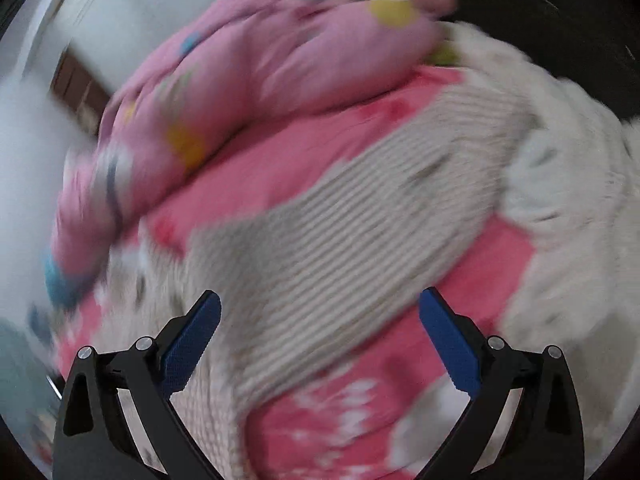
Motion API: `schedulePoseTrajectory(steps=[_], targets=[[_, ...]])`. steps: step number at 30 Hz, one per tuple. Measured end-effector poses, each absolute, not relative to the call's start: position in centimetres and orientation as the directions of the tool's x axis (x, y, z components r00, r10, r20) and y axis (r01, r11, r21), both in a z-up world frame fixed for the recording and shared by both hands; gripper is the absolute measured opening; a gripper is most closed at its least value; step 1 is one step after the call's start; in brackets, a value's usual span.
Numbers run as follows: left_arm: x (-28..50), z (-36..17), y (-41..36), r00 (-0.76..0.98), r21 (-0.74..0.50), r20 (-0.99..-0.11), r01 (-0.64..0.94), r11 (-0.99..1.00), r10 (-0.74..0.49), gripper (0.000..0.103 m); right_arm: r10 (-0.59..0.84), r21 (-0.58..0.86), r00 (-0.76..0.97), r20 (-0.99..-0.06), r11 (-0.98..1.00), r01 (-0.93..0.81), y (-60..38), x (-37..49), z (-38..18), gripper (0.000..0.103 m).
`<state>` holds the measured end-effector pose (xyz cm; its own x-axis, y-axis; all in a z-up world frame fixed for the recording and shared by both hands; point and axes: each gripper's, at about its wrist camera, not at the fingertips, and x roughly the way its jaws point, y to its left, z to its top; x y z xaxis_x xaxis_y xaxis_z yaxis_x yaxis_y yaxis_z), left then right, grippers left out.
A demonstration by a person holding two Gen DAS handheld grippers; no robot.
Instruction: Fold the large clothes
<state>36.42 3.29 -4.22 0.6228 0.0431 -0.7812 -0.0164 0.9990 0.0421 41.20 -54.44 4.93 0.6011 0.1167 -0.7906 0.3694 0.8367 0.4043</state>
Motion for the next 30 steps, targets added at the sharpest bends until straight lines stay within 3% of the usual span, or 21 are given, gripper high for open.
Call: schedulePoseTrajectory(steps=[6, 12, 21, 24, 26, 30], targets=[[36.3, -4.3, 3.4, 0.623, 0.042, -0.781, -0.014, 0.999, 0.042, 0.097, 0.074, 0.476, 0.648, -0.758, 0.742, 0.472, -61.6, 43.6, 5.5, 0.085], [36.3, -4.2, 3.4, 0.631, 0.039, -0.775, -0.014, 0.999, 0.039, 0.097, -0.035, 0.423, 0.617, -0.786, 0.696, 0.580, -66.7, 46.6, 3.9, 0.068], [36.1, -4.2, 3.6, 0.630, 0.040, -0.775, -0.014, 0.999, 0.040, 0.097, -0.142, 0.371, 0.557, -0.818, 0.610, 0.700, -70.6, 47.5, 0.2, 0.051], [36.0, -4.2, 3.5, 0.631, 0.039, -0.775, -0.014, 0.999, 0.040, 0.097, -0.177, 0.315, 0.528, -0.831, 0.631, 0.709, -70.5, 47.9, 0.3, 0.037], [36.1, -4.2, 3.5, 0.632, 0.040, -0.774, -0.015, 0.999, 0.040, 0.097, -0.182, 0.295, 0.520, -0.834, 0.649, 0.701, -70.3, 48.0, 0.7, 0.020], [36.2, -4.2, 3.5, 0.633, 0.039, -0.774, -0.015, 0.999, 0.039, 0.097, -0.159, 0.375, 0.608, -0.778, 0.658, 0.653, -69.4, 46.4, 3.0, 0.016]])
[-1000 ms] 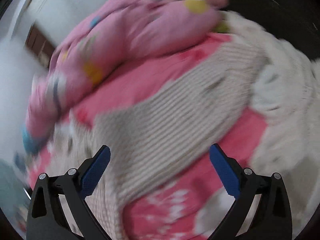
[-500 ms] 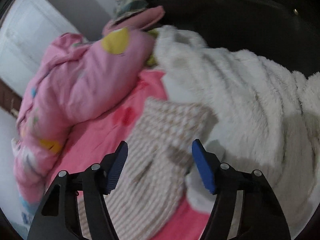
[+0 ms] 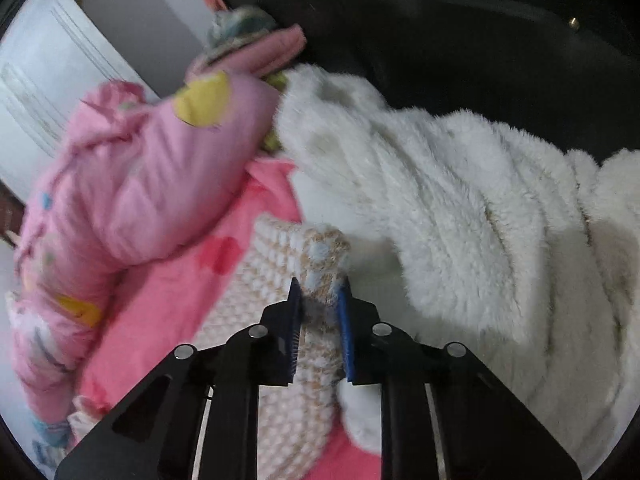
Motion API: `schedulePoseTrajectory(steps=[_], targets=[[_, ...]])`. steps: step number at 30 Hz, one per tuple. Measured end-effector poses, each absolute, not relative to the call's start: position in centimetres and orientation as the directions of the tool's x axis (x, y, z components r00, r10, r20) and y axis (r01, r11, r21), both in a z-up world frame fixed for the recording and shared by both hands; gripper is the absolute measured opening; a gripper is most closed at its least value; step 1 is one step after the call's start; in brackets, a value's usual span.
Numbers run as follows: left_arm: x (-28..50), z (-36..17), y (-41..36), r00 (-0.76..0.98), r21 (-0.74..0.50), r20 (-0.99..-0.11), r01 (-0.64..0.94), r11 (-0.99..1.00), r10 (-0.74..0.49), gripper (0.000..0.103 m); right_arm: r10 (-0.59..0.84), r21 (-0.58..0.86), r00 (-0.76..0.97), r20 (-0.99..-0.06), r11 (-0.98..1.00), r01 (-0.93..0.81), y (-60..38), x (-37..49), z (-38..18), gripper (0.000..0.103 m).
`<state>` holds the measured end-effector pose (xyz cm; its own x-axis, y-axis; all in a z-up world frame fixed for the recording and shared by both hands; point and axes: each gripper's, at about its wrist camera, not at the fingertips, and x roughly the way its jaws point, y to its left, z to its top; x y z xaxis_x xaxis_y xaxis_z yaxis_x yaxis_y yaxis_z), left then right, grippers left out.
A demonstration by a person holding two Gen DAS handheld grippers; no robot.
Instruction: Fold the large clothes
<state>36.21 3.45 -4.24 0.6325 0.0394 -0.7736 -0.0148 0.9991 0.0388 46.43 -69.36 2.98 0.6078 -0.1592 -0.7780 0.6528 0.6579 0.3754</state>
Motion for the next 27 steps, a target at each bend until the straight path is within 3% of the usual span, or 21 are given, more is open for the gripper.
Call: schedulePoseTrajectory(steps=[9, 17, 22, 27], targets=[[36.0, -4.3, 3.5, 0.636, 0.042, -0.770, -0.017, 0.999, 0.044, 0.097, -0.014, 0.464, 0.828, -0.561, 0.823, 0.328, -58.9, 43.3, 16.0, 0.015], [36.2, -3.4, 4.1, 0.645, 0.002, -0.764, -0.019, 1.000, 0.013, 0.096, 0.122, 0.392, 0.888, -0.442, 0.917, 0.069, -42.4, 43.7, 25.7, 0.015], [34.8, -1.1, 5.7, 0.665, -0.129, -0.742, -0.011, 0.992, -0.089, 0.096, 0.230, 0.340, 0.868, -0.441, 0.938, -0.076, -30.8, 44.8, 25.6, 0.015], [31.9, 0.7, 7.0, 0.655, -0.164, -0.731, 0.104, 0.981, -0.191, 0.096, 0.375, 0.292, 0.784, -0.494, 0.921, -0.257, -17.7, 45.3, 20.1, 0.015]])
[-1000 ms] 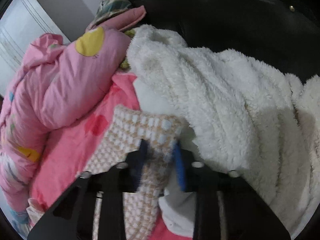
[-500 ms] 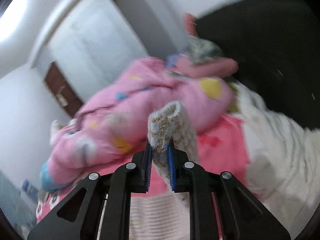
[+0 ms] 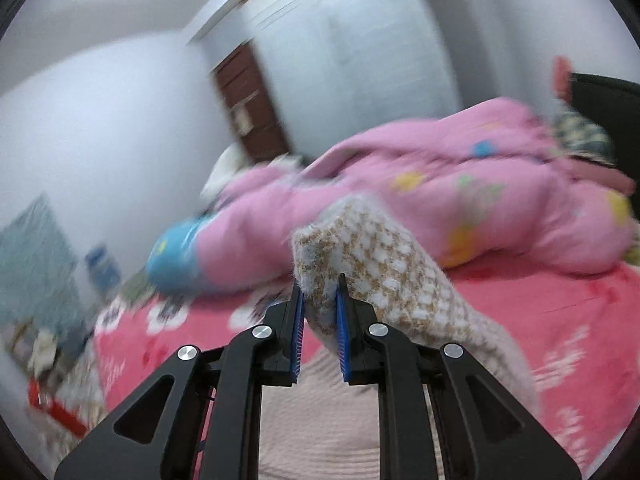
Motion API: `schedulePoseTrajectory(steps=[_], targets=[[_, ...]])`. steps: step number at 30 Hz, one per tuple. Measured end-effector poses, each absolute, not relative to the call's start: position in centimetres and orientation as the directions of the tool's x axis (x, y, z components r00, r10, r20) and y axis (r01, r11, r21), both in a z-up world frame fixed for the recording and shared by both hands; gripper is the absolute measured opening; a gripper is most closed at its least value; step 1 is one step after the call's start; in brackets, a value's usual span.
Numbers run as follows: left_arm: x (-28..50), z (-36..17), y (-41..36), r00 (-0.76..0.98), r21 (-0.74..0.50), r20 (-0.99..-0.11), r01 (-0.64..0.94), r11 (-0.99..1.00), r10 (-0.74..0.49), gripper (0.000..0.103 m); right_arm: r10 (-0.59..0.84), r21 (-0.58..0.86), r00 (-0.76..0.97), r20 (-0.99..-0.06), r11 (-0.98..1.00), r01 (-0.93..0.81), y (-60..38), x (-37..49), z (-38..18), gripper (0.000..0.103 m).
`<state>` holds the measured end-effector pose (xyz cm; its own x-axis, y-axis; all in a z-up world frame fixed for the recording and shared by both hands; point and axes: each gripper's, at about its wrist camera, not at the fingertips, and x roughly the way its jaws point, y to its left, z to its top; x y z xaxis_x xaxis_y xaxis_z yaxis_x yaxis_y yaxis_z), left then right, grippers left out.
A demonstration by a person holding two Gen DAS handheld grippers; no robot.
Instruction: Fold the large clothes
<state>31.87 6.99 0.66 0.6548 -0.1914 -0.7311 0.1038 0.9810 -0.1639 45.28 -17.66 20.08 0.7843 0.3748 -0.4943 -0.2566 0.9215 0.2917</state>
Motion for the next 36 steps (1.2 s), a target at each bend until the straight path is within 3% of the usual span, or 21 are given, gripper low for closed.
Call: schedulePoseTrajectory(steps=[3, 5, 8, 10, 14, 18, 22, 23, 24, 25, 27, 30, 32, 34, 36], targets=[[30.3, 0.8, 8.5, 0.640, -0.188, -0.735, 0.128, 0.974, -0.226, 0.096, 0.451, 0.273, 0.660, -0.601, 0.892, -0.360, -10.4, 45.9, 14.5, 0.020], [29.7, 1.0, 9.5, 0.634, -0.206, -0.732, 0.143, 0.968, -0.249, 0.096, 0.511, 0.311, 0.488, -0.708, 0.845, -0.435, -6.0, 46.3, 9.2, 0.053], [29.9, 0.9, 10.6, 0.636, -0.228, -0.722, 0.151, 0.962, -0.271, 0.096, 0.511, 0.353, 0.284, -0.811, 0.816, -0.459, -3.2, 46.7, 2.8, 0.057], [31.0, 1.5, 10.9, 0.644, -0.250, -0.710, 0.147, 0.957, -0.285, 0.096, 0.520, 0.379, 0.274, -0.809, 0.817, -0.434, -4.8, 47.0, 2.0, 0.058], [34.2, 3.4, 11.2, 0.665, -0.319, -0.672, 0.138, 0.938, -0.326, 0.096, 0.553, 0.437, 0.380, -0.742, 0.828, -0.353, -13.7, 47.8, 4.3, 0.070], [39.5, 4.4, 10.0, 0.648, -0.357, -0.685, 0.101, 0.928, -0.334, 0.072, 0.406, 0.371, 0.515, -0.755, 0.912, -0.176, -25.3, 48.5, 5.2, 0.070], [44.6, 2.0, 9.0, 0.532, -0.390, -0.775, 0.024, 0.920, -0.342, 0.051, 0.234, 0.353, 0.570, -0.788, 0.930, 0.105, -37.6, 49.1, 3.3, 0.070], [44.4, 1.3, 8.8, 0.517, -0.395, -0.784, 0.011, 0.918, -0.344, 0.044, 0.204, 0.351, 0.562, -0.801, 0.921, 0.167, -40.2, 49.2, 2.3, 0.069], [45.2, 0.5, 8.7, 0.506, -0.402, -0.789, 0.001, 0.916, -0.348, 0.043, 0.195, 0.359, 0.552, -0.811, 0.910, 0.205, -41.9, 49.2, 1.5, 0.068], [45.7, 0.1, 8.6, 0.503, -0.394, -0.795, -0.006, 0.919, -0.338, 0.043, 0.202, 0.375, 0.540, -0.817, 0.897, 0.233, -43.5, 49.4, 0.5, 0.063], [46.6, -0.5, 8.4, 0.506, -0.380, -0.801, -0.017, 0.925, -0.320, 0.033, 0.232, 0.411, 0.516, -0.825, 0.873, 0.264, -45.0, 49.9, -1.3, 0.057], [47.5, -1.0, 7.6, 0.511, -0.348, -0.804, 0.009, 0.938, -0.303, 0.016, 0.275, 0.450, 0.501, -0.820, 0.852, 0.268, -45.8, 50.4, -3.1, 0.042], [47.0, -1.0, 6.9, 0.528, -0.314, -0.800, 0.037, 0.949, -0.285, 0.009, 0.292, 0.458, 0.502, -0.814, 0.854, 0.247, -45.6, 50.9, -3.5, 0.023], [47.5, -0.2, 6.2, 0.558, -0.279, -0.784, 0.075, 0.957, -0.272, 0.007, 0.345, 0.495, 0.505, -0.791, 0.846, 0.198, -44.4, 51.0, -3.3, 0.007], [47.4, 1.5, 6.4, 0.603, -0.281, -0.747, 0.098, 0.955, -0.282, 0.006, 0.338, 0.484, 0.524, -0.782, 0.859, 0.168, -42.9, 50.7, -2.5, 0.007]])
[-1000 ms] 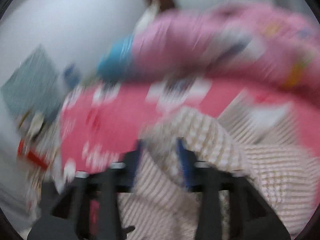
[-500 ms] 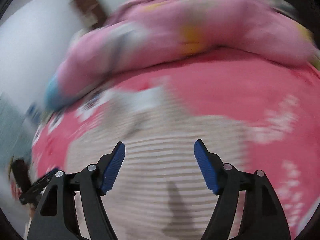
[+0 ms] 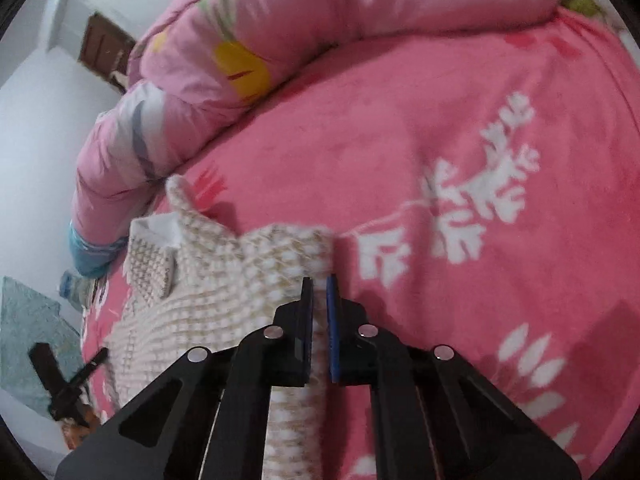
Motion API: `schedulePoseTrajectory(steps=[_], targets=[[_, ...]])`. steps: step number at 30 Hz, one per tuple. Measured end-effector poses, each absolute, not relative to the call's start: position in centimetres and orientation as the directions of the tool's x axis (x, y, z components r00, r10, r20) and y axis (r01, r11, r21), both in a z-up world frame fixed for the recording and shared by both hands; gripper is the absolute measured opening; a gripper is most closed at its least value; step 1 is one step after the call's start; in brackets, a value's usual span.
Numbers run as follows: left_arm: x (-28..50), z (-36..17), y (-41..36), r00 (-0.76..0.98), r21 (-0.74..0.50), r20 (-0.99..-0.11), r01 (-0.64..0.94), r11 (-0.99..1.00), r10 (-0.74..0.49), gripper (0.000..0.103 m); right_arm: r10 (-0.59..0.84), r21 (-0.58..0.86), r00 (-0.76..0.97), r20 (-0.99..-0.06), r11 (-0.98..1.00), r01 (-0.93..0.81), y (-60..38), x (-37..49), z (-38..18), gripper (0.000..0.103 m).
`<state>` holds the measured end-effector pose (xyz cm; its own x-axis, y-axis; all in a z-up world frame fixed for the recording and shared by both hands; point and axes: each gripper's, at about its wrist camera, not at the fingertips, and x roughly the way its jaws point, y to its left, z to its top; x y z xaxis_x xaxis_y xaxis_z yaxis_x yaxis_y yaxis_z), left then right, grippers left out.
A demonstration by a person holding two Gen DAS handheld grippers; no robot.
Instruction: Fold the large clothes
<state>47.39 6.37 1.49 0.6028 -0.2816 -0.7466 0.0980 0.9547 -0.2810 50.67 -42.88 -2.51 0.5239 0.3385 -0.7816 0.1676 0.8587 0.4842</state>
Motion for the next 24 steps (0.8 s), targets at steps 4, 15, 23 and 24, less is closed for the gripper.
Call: schedulePoseTrajectory(steps=[4, 15, 23, 24], targets=[[46.5, 5.5, 6.7, 0.683, -0.257, -0.681, 0.114, 0.960, -0.264, 0.006, 0.350, 0.478, 0.561, -0.751, 0.873, 0.096, -41.3, 50.7, -0.3, 0.007], [45.9, 0.3, 8.8, 0.636, -0.202, -0.750, 0.043, 0.978, -0.183, 0.007, 0.336, 0.407, 0.499, -0.799, 0.912, 0.038, -38.0, 51.6, -1.3, 0.004], [47.8, -1.3, 9.7, 0.611, -0.110, -0.786, 0.011, 0.994, -0.094, 0.025, 0.193, 0.227, 0.498, -0.845, 0.974, 0.009, -34.9, 53.1, -2.4, 0.004], [46.4, -0.8, 10.0, 0.626, -0.121, -0.774, 0.004, 0.993, -0.096, 0.030, 0.182, 0.216, 0.500, -0.846, 0.976, 0.011, -34.8, 53.0, -2.4, 0.004]])
